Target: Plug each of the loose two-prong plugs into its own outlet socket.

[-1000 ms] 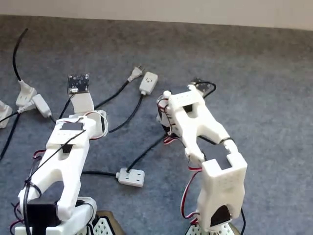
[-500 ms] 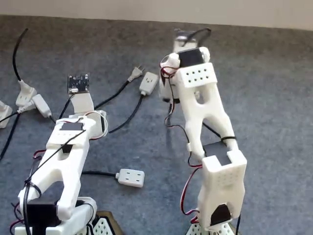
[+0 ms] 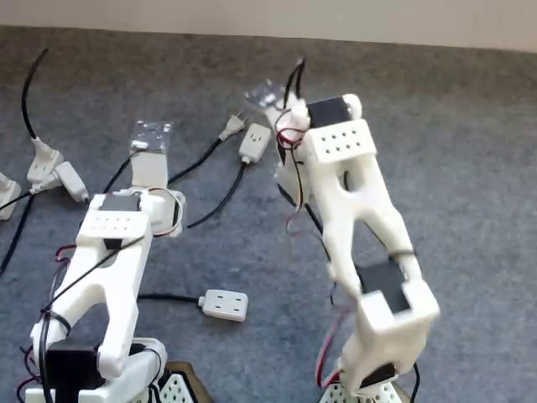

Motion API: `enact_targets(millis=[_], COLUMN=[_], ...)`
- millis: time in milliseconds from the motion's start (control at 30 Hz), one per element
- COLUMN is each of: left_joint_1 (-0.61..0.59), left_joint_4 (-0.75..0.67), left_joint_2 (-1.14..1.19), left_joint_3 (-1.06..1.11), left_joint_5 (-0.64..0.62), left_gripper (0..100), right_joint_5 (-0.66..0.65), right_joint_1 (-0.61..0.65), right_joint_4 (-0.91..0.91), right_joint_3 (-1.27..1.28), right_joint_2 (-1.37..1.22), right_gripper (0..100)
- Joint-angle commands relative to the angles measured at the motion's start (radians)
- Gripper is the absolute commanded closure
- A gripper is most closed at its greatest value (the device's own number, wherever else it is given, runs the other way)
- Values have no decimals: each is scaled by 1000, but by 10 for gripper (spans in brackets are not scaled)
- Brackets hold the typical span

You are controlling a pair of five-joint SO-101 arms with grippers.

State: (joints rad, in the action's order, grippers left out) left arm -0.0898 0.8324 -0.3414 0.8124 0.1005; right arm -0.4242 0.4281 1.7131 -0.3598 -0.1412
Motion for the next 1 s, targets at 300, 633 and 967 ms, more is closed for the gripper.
enact_targets(millis=[300,633,967], left_joint_1=[22,16,97], left_joint_4=[477,605,367], left_joint_2=[-216,-558,-814], left_joint_3=[-381,-335,125], left_joint_5=[176,247,100], left_gripper=[671,662,664], right_joint_5=[107,146,221], right_joint_1=[234,374,501], right_joint_4=[-496,-691,-806], right_joint_3=[1017,1359,1468], right_joint_2=[892,1053,1056], right_gripper=[993,993,993])
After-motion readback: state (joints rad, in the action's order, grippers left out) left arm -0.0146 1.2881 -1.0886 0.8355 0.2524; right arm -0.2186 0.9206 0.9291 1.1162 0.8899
